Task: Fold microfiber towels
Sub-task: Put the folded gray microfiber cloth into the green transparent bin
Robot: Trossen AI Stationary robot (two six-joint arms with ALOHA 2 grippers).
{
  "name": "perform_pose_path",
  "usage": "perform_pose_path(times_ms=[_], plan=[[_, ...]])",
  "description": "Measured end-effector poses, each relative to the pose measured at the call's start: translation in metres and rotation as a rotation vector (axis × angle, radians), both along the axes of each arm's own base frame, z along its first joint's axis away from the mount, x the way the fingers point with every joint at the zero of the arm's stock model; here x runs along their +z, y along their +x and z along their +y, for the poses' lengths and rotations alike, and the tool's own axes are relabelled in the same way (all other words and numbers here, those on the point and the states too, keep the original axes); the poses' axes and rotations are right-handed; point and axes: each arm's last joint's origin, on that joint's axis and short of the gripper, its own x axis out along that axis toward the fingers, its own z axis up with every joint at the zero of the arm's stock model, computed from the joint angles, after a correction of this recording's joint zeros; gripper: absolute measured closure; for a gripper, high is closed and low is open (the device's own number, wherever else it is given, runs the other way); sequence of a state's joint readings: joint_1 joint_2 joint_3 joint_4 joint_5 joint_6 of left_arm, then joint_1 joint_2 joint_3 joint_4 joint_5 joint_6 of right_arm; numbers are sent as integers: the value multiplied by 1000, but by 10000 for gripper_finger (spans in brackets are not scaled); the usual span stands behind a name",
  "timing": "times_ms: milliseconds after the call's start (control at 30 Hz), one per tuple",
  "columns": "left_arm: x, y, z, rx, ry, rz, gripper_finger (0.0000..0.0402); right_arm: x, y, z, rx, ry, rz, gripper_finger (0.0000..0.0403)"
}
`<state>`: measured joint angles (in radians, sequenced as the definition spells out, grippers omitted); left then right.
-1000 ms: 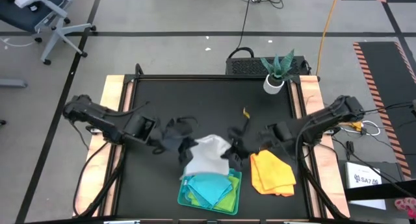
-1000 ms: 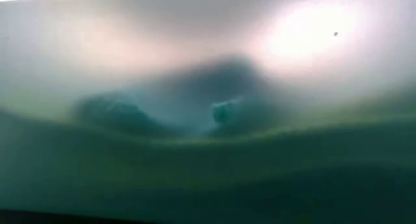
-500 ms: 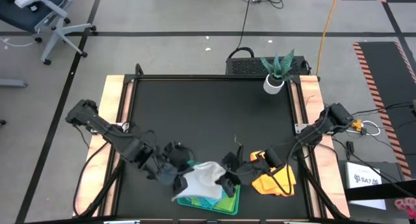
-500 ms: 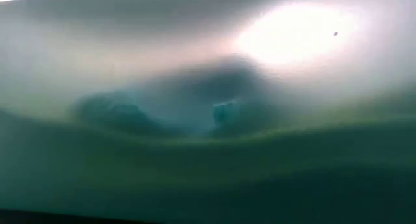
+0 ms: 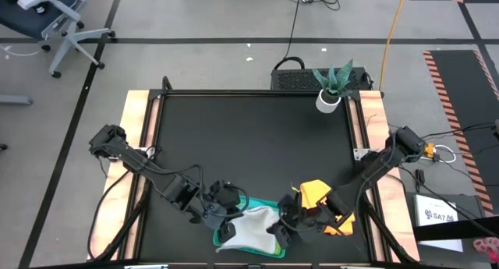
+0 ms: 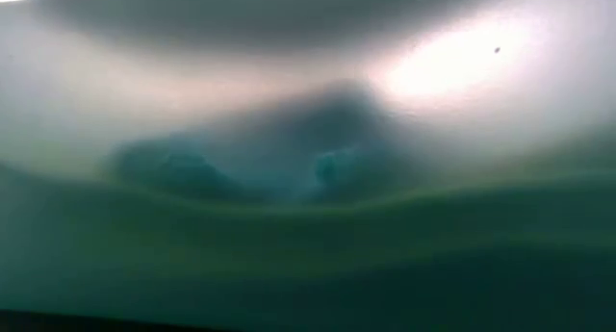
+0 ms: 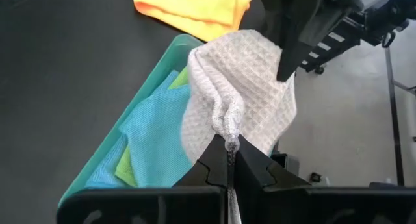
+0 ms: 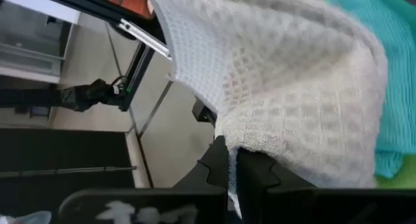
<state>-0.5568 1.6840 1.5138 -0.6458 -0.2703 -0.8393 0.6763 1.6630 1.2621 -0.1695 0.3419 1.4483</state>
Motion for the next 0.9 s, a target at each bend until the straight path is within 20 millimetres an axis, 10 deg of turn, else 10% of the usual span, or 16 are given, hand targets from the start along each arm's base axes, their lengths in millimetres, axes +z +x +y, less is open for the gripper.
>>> perform_pose_path(times_ms=[900], plan=[[-76, -6, 15, 75, 1, 103, 396, -43, -7, 8, -76, 8, 273, 403]])
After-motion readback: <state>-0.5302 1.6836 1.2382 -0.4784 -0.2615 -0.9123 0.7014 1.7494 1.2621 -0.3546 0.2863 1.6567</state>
